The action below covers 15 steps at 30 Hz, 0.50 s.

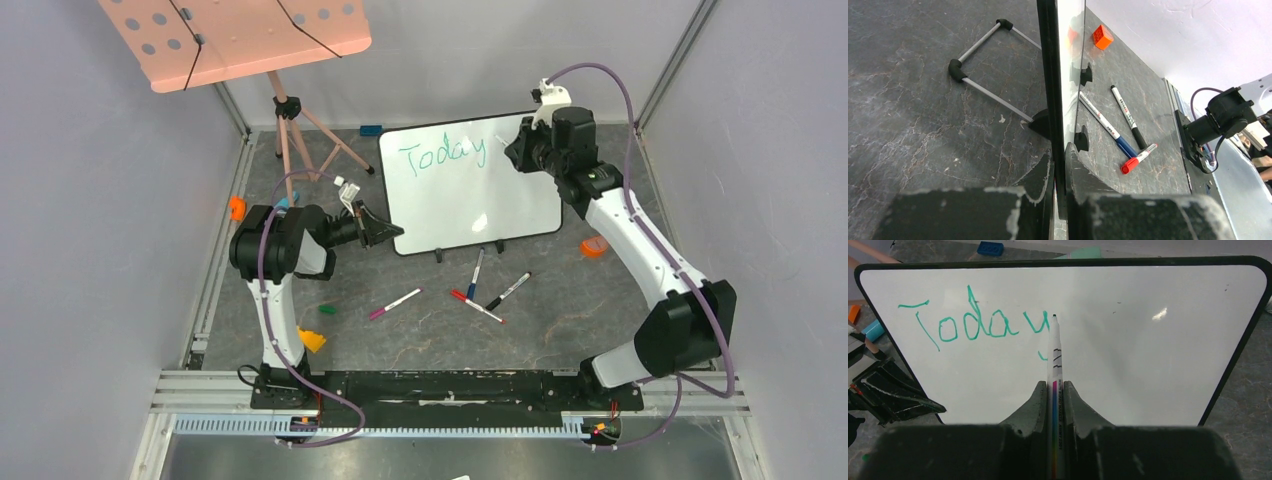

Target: Write a sentence on the whiteboard

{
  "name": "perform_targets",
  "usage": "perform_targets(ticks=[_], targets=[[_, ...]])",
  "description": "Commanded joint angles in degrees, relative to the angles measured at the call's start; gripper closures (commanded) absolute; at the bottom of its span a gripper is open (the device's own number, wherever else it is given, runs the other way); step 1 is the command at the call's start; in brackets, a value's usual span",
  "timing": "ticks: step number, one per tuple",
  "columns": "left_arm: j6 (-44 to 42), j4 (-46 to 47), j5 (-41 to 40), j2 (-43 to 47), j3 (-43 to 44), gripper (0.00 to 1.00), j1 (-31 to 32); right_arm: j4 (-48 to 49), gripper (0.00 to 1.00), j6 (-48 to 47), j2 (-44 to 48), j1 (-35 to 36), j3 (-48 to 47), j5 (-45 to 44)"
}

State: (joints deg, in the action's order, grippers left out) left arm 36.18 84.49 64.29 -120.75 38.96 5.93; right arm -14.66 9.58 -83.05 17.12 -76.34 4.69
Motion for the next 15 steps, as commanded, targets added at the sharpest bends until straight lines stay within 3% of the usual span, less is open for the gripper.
perform_targets(ticks=[1,15], targets=[[-3.0,4.7,2.5,-1.5,2.0,0.98,0.2,1.5,1.00,0.3,-2.9,-0.4,-4.7,0.8],[-3.1,4.7,2.5,-1.4,1.9,0.98,0.2,3.7,1.00,-0.3,-6.4,-1.0,-6.3,2.5]])
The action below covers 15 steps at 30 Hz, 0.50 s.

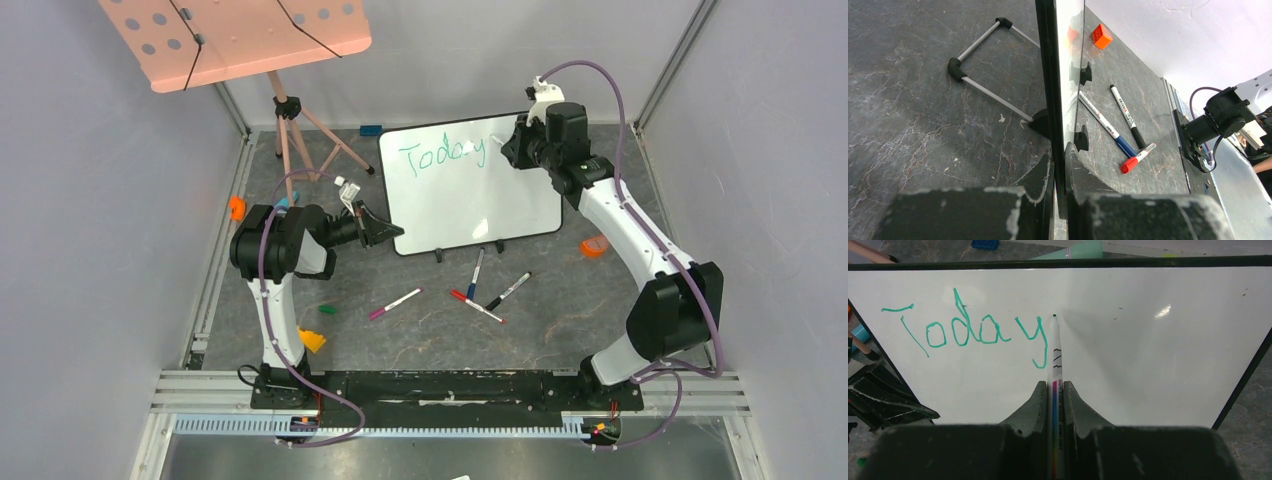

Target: Write a sentence on the whiteboard

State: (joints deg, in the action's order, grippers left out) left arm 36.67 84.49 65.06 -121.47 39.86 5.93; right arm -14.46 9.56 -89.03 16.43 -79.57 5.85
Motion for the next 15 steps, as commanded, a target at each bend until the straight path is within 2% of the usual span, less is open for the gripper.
perform_targets(ticks=[1,15], targets=[[-3.6,4.7,1.8,-0.7,1.0,0.98,0.2,3.8,1.00,-0.3,-0.4,-0.4,-3.0,1.6],[-3.8,4.7,1.9,-0.7,0.9,0.98,0.3,4.0,1.00,0.1,-4.1,-0.9,-5.5,2.0]])
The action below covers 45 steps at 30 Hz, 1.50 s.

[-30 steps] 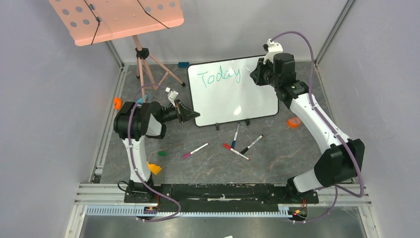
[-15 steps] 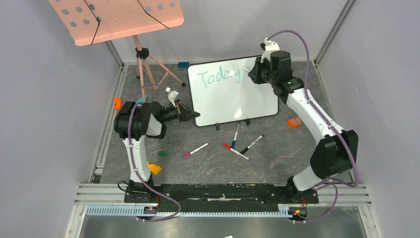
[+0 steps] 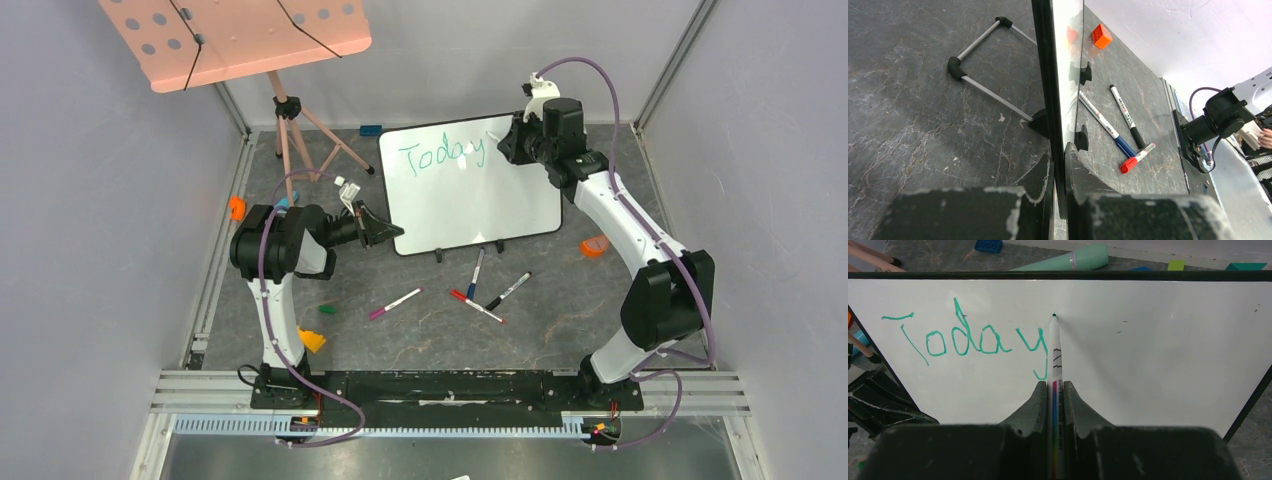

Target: Write a sentence on the whiteboard

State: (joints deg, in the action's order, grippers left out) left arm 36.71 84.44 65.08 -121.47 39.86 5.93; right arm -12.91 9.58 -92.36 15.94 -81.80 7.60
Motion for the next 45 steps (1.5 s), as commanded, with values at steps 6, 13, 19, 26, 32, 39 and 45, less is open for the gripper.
perform_targets(ticks=[6,13,19,26,32,39,45], targets=[[-3.8,4.8,1.9,-0.7,1.0,0.98,0.2,1.8,1.00,0.1,-0.7,-0.7,-2.6,-0.2],[-3.7,4.8,1.9,-0.7,1.0,0.98,0.2,1.8,1.00,0.5,1.5,-1.2,0.7,-0.9],[-3.6,4.8,2.0,-0.8,1.1,0.98,0.2,1.8,1.00,0.6,2.1,-1.4,1.6,0.2],[-3.5,4.8,2.0,-0.8,1.1,0.98,0.2,2.0,1.00,1.0,3.1,-1.4,0.2,2.1],[-3.6,4.8,2.0,-0.8,1.2,0.98,0.3,3.2,1.00,1.0,5.9,-1.6,0.3,4.6],[-3.3,4.8,2.0,-0.9,1.3,0.98,0.2,3.9,1.00,1.4,7.4,-2.7,2.6,2.8],[-3.4,4.8,2.0,-0.9,1.2,0.98,0.2,2.3,1.00,1.3,6.2,-3.4,2.5,1.7]])
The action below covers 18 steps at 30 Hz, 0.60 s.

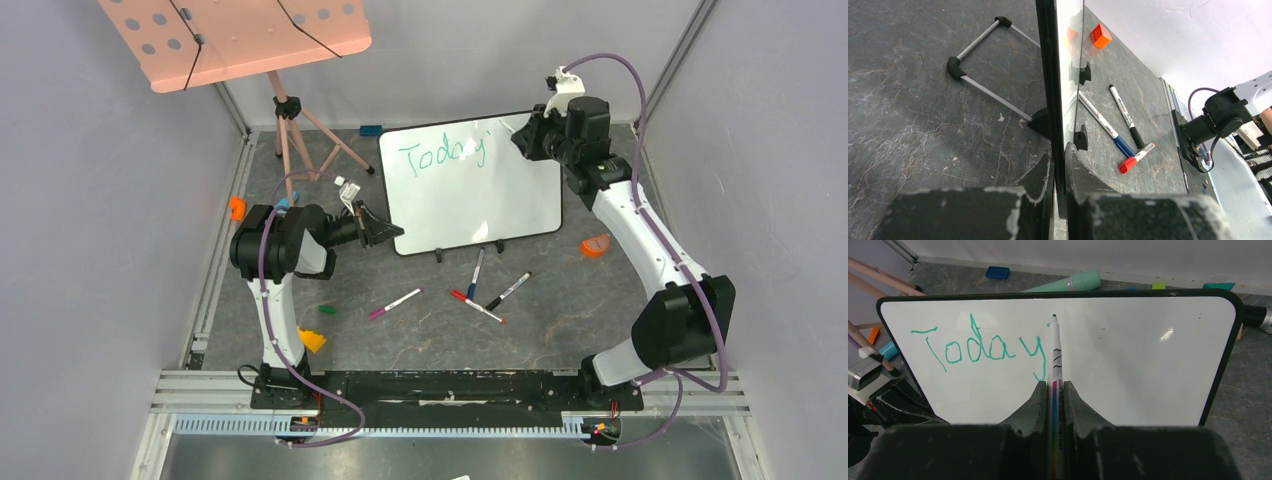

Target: Write a sentence on the whiteboard

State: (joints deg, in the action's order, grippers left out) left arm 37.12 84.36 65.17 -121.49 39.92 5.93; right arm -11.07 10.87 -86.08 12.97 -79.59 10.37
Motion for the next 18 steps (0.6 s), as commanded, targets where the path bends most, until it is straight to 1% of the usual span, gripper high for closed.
perform_targets(ticks=[1,18], targets=[[-3.8,4.9,1.9,-0.9,1.1,0.98,0.2,0.3,1.00,-0.1,-0.2,-0.4,0.3,-1.1],[-4.0,4.9,1.8,-0.8,1.1,0.98,0.2,-0.3,1.00,-0.4,-3.5,-0.5,-0.5,-1.1]])
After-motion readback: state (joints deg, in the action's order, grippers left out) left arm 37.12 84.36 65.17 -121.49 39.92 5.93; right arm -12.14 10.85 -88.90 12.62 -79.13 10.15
